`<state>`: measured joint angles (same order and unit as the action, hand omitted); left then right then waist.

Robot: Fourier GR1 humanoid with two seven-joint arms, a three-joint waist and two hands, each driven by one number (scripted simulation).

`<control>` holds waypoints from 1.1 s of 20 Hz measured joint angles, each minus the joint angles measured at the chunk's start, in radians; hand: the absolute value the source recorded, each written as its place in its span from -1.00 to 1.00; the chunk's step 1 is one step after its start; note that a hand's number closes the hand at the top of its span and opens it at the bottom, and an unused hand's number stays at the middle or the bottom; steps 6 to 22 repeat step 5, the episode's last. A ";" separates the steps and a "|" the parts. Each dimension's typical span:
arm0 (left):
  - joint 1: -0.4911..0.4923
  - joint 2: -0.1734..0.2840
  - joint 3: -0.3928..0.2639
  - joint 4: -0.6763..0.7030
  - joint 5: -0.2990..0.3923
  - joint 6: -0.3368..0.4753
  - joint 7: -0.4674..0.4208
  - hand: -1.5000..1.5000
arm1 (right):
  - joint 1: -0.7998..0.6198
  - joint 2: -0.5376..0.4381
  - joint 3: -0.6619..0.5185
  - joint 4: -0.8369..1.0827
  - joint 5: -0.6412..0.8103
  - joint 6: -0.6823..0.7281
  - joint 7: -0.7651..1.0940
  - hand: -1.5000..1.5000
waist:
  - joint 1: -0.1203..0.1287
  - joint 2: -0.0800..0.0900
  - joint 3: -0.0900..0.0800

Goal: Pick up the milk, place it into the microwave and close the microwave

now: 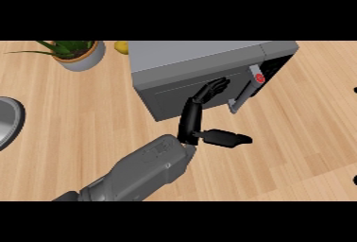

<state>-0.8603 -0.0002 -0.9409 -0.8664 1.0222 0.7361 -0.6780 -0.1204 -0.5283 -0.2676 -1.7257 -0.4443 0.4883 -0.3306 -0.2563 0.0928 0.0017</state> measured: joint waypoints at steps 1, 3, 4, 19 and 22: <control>0.000 0.000 0.000 0.001 0.004 -0.001 -0.006 -1.00 | -0.006 -0.003 0.000 0.010 -0.011 0.007 0.004 -1.00 | -0.001 0.001 0.000; 0.001 0.000 -0.001 0.003 0.011 -0.002 -0.018 -1.00 | -0.020 -0.011 -0.004 0.031 -0.033 0.020 0.011 -1.00 | -0.003 0.001 0.000; 0.002 0.000 0.000 0.004 0.016 -0.003 -0.024 -1.00 | -0.024 -0.014 -0.007 0.042 -0.044 0.025 0.014 -1.00 | -0.005 0.000 0.000; 0.002 0.000 -0.001 0.005 0.019 -0.005 -0.030 -1.00 | -0.032 -0.018 -0.009 0.052 -0.053 0.030 0.017 -1.00 | -0.005 0.001 0.000; 0.002 0.000 -0.001 0.005 0.019 -0.005 -0.030 -1.00 | -0.032 -0.018 -0.009 0.052 -0.053 0.030 0.017 -1.00 | -0.005 0.001 0.000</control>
